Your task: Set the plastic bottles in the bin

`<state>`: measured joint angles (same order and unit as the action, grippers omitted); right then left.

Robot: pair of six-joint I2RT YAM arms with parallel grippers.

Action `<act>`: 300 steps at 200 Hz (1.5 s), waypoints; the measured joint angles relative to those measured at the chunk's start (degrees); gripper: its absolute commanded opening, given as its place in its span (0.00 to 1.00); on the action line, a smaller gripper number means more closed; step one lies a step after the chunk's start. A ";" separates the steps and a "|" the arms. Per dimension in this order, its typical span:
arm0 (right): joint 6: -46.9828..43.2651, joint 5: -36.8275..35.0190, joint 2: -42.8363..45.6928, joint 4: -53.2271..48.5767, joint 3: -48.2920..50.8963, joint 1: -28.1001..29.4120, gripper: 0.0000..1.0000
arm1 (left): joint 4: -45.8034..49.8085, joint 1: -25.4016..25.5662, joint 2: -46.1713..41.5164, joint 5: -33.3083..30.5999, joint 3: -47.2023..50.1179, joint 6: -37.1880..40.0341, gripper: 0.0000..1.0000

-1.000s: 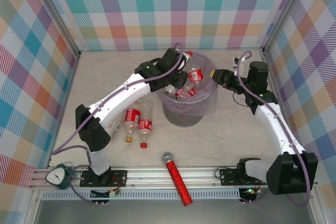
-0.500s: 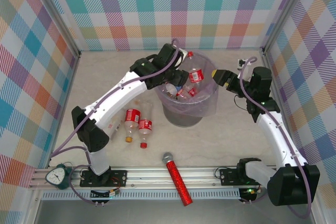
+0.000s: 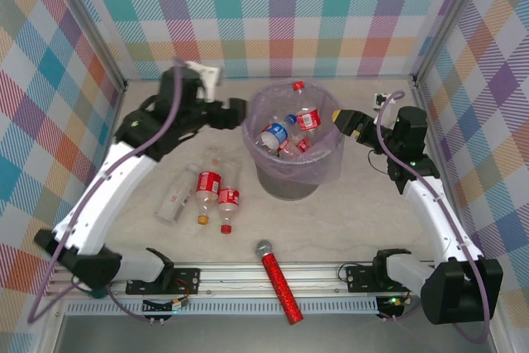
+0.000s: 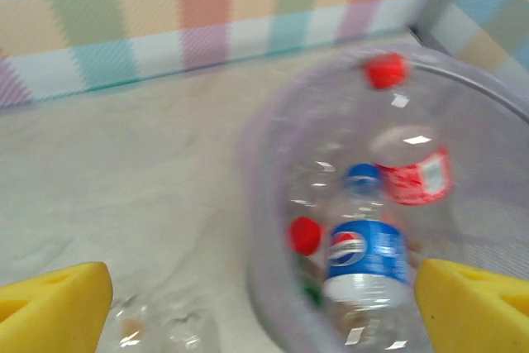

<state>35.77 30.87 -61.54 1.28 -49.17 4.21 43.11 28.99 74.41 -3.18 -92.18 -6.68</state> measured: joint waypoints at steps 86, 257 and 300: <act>-0.24 0.02 0.00 0.85 0.68 0.00 0.81 | 1.86 -10.12 6.99 4.15 15.80 -5.49 0.96; -2.43 -0.04 -0.66 -0.94 0.68 0.00 0.83 | -2.01 -15.32 29.73 10.64 16.13 -4.85 0.87; -3.28 -0.31 -0.79 -1.01 0.68 0.00 0.83 | -3.06 -15.32 33.27 10.62 15.78 -4.46 0.82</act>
<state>32.49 30.57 -62.33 0.27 -48.49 4.21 40.05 13.67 107.68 7.44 -76.40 -11.14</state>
